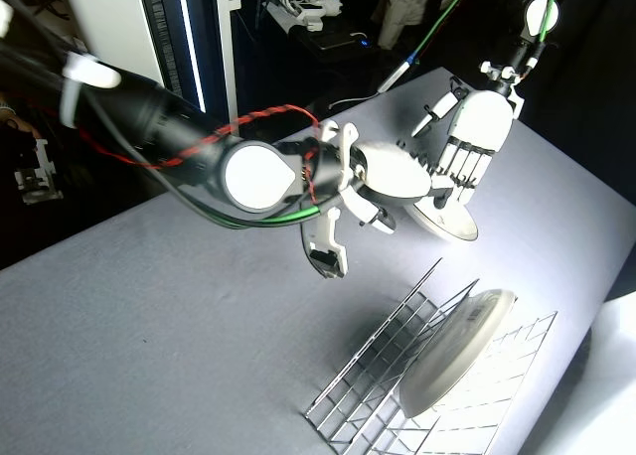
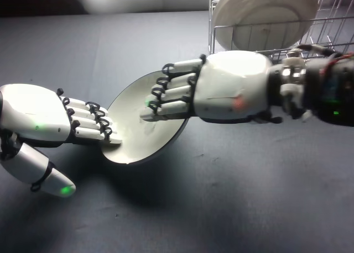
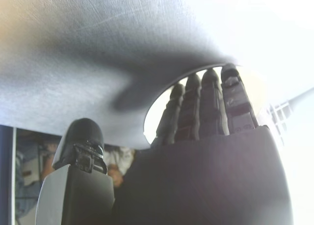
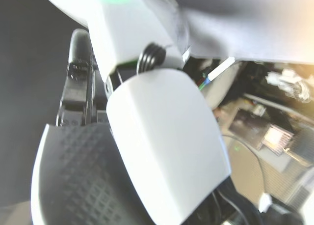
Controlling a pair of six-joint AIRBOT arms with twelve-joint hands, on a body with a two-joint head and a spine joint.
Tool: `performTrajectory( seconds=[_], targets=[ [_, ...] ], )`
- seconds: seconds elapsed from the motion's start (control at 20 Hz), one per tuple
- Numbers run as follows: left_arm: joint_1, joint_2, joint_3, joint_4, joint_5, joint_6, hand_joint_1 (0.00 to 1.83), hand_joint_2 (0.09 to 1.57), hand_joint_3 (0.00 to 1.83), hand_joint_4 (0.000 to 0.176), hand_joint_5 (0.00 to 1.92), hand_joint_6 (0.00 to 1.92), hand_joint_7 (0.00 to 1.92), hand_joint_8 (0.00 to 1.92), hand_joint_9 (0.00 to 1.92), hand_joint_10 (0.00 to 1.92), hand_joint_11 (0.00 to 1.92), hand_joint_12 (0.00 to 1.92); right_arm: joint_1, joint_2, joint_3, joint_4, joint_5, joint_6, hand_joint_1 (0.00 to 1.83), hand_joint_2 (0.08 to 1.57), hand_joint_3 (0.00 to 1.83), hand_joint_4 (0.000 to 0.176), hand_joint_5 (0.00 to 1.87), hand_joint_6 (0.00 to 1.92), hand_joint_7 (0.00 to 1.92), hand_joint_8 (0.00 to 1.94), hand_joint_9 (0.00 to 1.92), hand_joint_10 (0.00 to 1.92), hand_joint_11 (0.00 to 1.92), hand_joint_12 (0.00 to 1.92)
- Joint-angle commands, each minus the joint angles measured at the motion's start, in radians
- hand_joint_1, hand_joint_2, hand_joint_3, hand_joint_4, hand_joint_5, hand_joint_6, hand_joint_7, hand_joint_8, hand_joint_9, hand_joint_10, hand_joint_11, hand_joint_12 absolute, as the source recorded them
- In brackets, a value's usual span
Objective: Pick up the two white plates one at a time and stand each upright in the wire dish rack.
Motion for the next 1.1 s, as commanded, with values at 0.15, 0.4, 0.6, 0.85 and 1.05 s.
performTrajectory(
  seconds=[0.15,0.4,0.6,0.85,1.05],
  targets=[
    [0.004,-0.011,0.001,0.001,-0.022,-0.013,0.00,1.22,0.00,0.000,0.00,0.00,0.00,0.00,0.00,0.00,0.00,0.00,0.003,-0.070,0.055,0.030,0.066,-0.009,1.72,1.12,0.01,0.000,0.21,0.00,0.22,0.00,0.25,0.01,0.00,1.12],
    [0.003,-0.013,0.007,0.001,-0.022,-0.013,0.00,1.22,0.00,0.000,0.02,0.01,0.00,0.00,0.00,0.00,0.00,0.00,0.000,-0.145,0.136,0.078,0.053,-0.023,1.71,1.13,0.01,0.000,0.22,0.01,0.23,0.00,0.27,0.01,0.00,1.15],
    [0.003,-0.014,0.009,0.001,-0.022,-0.013,0.00,1.22,0.00,0.000,0.02,0.00,0.00,0.00,0.00,0.00,0.00,0.00,0.001,-0.184,0.160,0.099,0.036,-0.027,1.72,1.12,0.00,0.000,0.29,0.01,0.28,0.01,0.32,0.02,0.02,1.18],
    [0.002,-0.014,0.009,0.001,-0.022,-0.013,0.00,1.23,0.00,0.000,0.01,0.00,0.00,0.00,0.00,0.00,0.00,0.00,-0.005,-0.212,0.169,0.110,0.030,-0.030,1.67,1.13,0.00,0.000,0.47,0.02,0.47,0.01,0.50,0.03,0.25,1.07],
    [0.001,-0.014,0.009,0.001,-0.022,-0.013,0.00,1.22,0.00,0.000,0.01,0.00,0.00,0.00,0.00,0.00,0.00,0.00,-0.014,-0.216,0.172,0.118,0.029,-0.037,1.83,1.08,0.00,0.000,0.71,0.02,0.74,0.01,0.77,0.03,0.66,1.54]
  ],
)
